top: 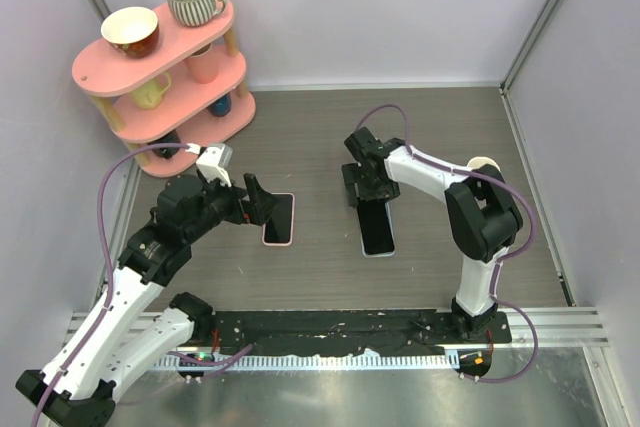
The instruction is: Put the phone into the phone case
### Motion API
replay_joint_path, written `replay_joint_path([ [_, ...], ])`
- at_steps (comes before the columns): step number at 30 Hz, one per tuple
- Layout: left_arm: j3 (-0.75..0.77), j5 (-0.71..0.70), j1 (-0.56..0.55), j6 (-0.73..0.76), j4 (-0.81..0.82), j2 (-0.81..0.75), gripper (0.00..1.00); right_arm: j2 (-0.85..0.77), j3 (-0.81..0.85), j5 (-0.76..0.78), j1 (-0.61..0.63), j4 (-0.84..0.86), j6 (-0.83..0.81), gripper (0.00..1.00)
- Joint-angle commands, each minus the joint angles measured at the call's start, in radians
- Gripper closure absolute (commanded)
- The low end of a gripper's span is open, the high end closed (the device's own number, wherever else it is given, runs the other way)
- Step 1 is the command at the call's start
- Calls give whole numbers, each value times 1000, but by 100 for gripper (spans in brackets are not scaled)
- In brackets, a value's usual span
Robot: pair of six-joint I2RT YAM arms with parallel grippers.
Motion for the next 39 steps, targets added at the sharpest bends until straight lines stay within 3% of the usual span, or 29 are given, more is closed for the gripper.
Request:
replay_joint_path([
  [1,2,-3,-2,7,14,-8,0,-54,30,34,-24,35,51,78],
  [10,0,2,-2,6,16,-5,0,-38,22,42,-33,39,87,60],
  [13,0,3,-2,6,17,-5,0,-46,24,48,-35,37,96,41],
  [21,-2,26,-2,11,22,9,0,-77,22,37,-36,26,101,30],
  [22,-2,28,-2,11,22,10,0,-80,21,29,-36,25,101,23],
  [39,-11,7,-2,3,26,12,0,-66,-2,-7,-36,35,59,9],
])
